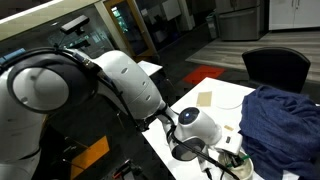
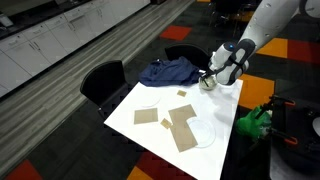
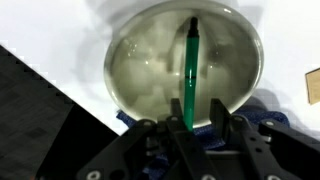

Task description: Put the green pen in the white bowl

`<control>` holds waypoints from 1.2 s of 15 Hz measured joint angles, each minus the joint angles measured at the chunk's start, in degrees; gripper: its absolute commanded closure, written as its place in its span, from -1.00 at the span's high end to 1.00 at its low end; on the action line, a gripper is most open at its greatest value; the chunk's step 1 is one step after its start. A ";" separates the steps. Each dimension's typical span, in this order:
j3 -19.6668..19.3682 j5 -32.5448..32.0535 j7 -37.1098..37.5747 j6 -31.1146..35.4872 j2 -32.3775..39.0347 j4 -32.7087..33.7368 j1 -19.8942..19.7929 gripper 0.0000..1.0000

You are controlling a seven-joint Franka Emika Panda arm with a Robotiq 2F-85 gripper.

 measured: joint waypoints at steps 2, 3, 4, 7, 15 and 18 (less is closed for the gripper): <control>0.00 0.00 0.00 0.07 0.02 0.00 0.59 0.66; -0.01 0.00 0.00 0.14 0.02 0.00 0.87 0.83; -0.02 0.00 0.00 0.21 0.01 0.00 1.12 0.96; -0.07 0.01 0.00 0.95 -0.15 -0.05 1.78 1.00; -0.25 -0.02 -1.96 4.25 -4.52 -5.10 4.84 1.00; -0.82 -0.02 -3.77 3.91 -8.19 -9.12 8.03 1.00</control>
